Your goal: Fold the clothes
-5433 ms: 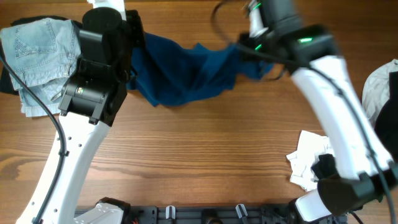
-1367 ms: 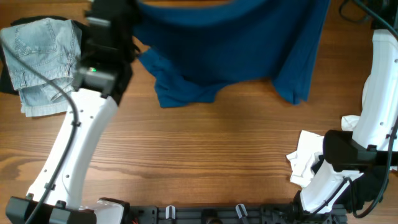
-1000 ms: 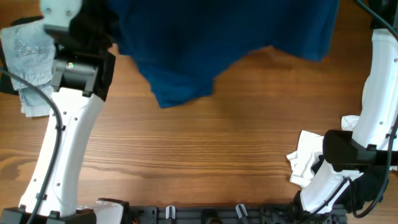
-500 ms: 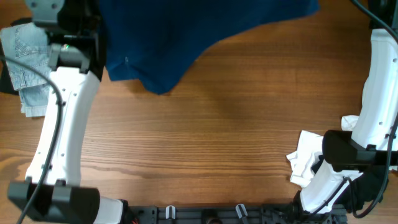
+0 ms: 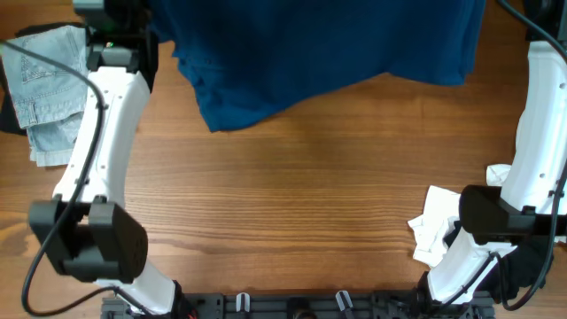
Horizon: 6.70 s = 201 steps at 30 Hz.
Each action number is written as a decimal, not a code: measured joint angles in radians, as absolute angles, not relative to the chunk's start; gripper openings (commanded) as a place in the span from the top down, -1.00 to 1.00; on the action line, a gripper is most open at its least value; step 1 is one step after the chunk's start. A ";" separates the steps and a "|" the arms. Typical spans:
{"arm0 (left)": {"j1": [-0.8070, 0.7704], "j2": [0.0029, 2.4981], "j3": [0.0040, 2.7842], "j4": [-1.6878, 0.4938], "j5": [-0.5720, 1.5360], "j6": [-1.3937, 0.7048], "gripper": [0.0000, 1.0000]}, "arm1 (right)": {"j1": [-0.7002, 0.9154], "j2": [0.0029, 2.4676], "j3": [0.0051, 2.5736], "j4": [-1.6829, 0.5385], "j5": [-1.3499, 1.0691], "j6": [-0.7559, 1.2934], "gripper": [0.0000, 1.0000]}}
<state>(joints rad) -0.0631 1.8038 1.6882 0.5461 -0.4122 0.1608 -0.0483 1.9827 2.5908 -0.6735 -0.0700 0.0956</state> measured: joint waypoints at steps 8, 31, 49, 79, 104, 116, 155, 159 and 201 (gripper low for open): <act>-0.064 1.835 1.831 0.538 -0.409 0.161 0.92 | -0.048 1.983 2.591 -0.612 -0.070 0.088 0.91; -0.063 1.850 2.063 0.559 -0.323 0.163 0.92 | -0.022 2.021 2.591 -0.237 0.010 0.066 0.91; -0.062 1.855 2.148 0.039 -0.285 -0.014 0.92 | -0.022 2.022 2.591 -0.490 -0.114 0.229 0.91; -0.021 2.022 2.329 0.216 -0.132 -0.017 0.92 | -0.022 2.031 2.591 -0.263 -0.231 0.258 0.91; -0.131 1.990 2.328 0.216 -0.205 0.065 0.92 | -0.022 2.044 2.591 -0.176 -0.205 0.241 0.91; -0.015 2.114 2.331 -0.119 -0.223 0.003 0.92 | -0.059 2.236 2.591 -0.435 -0.284 0.286 0.91; -0.233 1.700 2.335 -1.637 -0.012 -0.471 0.92 | 0.016 2.101 2.593 -1.609 -0.426 0.247 0.91; -0.233 1.699 2.333 -1.684 0.019 -0.474 0.92 | 0.017 2.094 2.536 -1.608 -0.423 0.233 0.91; -0.239 1.697 1.229 -1.199 0.141 -0.484 0.92 | 0.160 2.093 1.466 -1.375 -0.339 0.163 0.91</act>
<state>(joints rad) -0.2386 1.6966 1.2285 -1.1992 0.1410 -0.4839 0.1604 2.0926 1.4658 -1.3750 -0.3386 0.1635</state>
